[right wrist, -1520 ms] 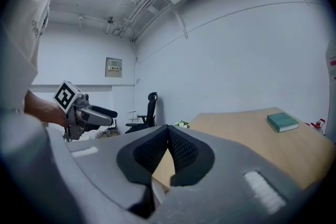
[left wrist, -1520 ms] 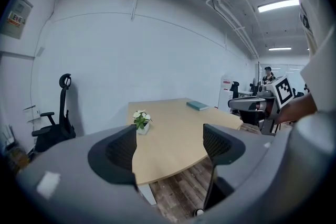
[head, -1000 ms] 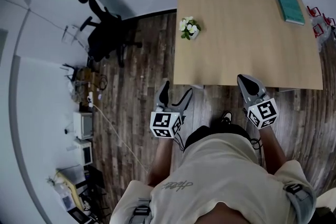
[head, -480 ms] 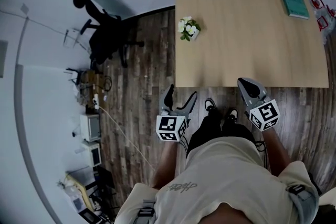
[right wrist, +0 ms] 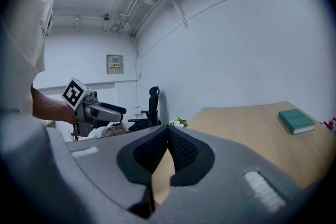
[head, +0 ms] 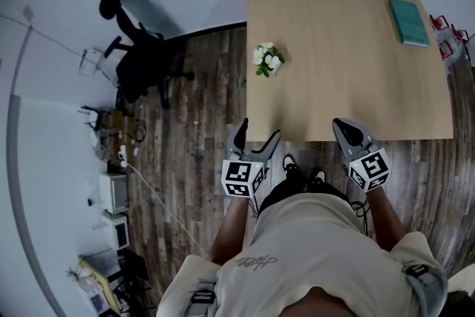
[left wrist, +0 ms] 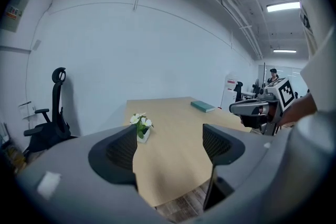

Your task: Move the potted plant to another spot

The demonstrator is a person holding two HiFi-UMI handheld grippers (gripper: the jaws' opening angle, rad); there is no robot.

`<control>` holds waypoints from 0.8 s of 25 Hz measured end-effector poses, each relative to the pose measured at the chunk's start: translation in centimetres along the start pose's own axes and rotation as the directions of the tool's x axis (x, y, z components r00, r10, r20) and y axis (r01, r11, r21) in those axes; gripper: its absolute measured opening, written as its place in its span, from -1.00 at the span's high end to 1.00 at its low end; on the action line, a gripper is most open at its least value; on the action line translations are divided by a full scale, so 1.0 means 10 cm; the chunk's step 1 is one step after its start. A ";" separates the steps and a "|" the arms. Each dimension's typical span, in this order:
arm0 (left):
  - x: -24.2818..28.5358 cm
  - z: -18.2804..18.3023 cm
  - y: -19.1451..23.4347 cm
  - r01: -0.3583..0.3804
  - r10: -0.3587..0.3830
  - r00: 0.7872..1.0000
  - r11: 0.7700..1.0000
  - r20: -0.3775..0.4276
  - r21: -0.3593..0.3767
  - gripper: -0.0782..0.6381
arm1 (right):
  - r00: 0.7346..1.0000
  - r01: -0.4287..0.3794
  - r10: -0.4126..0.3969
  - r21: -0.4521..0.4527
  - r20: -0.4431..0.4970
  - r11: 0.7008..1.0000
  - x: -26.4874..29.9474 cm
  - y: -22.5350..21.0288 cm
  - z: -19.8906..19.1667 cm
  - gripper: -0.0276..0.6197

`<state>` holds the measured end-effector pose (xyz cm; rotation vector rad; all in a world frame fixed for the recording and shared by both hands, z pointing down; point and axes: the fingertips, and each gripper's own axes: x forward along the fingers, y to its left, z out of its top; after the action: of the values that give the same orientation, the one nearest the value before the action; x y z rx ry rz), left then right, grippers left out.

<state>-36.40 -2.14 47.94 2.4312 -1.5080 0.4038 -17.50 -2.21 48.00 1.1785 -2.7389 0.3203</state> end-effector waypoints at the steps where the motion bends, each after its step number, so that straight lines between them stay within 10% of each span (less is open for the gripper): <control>1: 0.01 0.03 0.07 -0.002 0.002 1.000 1.000 0.005 0.003 -0.36 | 1.000 -0.002 0.002 -0.011 0.008 1.000 0.06 0.02 0.07 0.91; 20: 0.47 0.17 0.79 0.137 -0.137 0.990 0.991 0.026 0.002 -0.36 | 0.984 0.175 -0.175 -0.012 0.016 0.984 0.52 0.03 0.41 0.91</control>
<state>-41.36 -10.08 48.55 2.5305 -1.3401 0.3456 -21.47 -6.63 45.11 1.4116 -2.6208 0.2713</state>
